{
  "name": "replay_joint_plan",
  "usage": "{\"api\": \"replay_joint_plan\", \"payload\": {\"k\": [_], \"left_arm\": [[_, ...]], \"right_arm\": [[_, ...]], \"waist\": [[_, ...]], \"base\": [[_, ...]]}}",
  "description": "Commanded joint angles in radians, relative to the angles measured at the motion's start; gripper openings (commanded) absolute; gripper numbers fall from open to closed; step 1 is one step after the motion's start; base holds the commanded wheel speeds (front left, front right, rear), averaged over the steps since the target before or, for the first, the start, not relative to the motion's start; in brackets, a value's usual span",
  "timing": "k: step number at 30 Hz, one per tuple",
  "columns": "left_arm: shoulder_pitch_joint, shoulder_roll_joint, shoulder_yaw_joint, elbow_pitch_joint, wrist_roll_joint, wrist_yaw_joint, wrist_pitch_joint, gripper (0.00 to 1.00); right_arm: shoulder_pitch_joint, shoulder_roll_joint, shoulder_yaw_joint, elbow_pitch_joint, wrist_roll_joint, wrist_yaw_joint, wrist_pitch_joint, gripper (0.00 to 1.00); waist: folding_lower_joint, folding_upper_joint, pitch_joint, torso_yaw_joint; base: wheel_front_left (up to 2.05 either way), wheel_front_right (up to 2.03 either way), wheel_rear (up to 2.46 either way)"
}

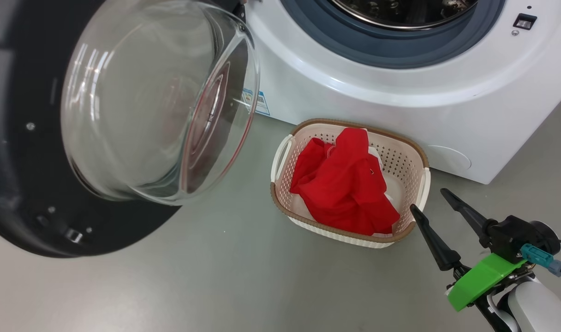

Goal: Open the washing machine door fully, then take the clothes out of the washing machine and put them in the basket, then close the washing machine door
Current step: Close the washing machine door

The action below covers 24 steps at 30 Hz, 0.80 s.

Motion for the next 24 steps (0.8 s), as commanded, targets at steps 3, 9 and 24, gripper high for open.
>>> {"api": "replay_joint_plan", "payload": {"k": [3,9,24], "left_arm": [[0.031,0.051,0.006,-0.096,-0.031,-0.010,0.041,0.00],[0.082,0.056,-0.029,-0.222,-0.080,-0.010,0.100,0.00],[0.156,0.034,-0.120,-0.480,-0.185,-0.010,0.199,0.00]], "right_arm": [[0.010,-0.002,0.013,-0.024,-0.008,0.002,-0.012,1.00],[0.016,0.003,0.007,-0.026,-0.008,0.002,-0.012,1.00],[0.029,0.033,-0.017,-0.035,-0.015,0.002,-0.012,1.00]], "waist": [[0.0000,-0.0001,-0.005,-0.002],[0.0000,-0.0001,-0.017,-0.014],[0.0000,-0.0001,-0.038,-0.091]], "base": [[0.00,0.00,0.00],[0.00,0.00,0.00],[0.00,0.00,0.00]]}}
